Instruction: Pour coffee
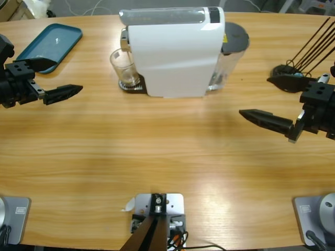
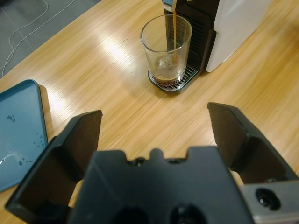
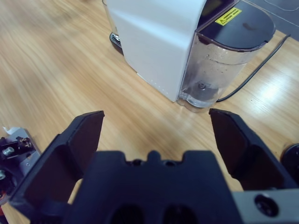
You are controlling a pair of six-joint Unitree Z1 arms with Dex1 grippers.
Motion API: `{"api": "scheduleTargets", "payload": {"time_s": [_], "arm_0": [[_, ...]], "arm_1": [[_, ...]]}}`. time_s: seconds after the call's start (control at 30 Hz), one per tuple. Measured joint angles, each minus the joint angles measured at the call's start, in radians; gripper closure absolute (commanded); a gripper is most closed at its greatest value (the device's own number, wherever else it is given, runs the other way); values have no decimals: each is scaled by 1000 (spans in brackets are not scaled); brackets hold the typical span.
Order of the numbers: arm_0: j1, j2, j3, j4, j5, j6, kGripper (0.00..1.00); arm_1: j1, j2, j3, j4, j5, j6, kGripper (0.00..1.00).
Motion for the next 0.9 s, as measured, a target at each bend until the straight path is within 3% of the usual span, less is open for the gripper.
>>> {"api": "scheduleTargets", "payload": {"time_s": [0.9], "arm_0": [[-9,36,0,-23,0,0,36]], "arm_1": [[0,4,0,0,0,0,0]]}}
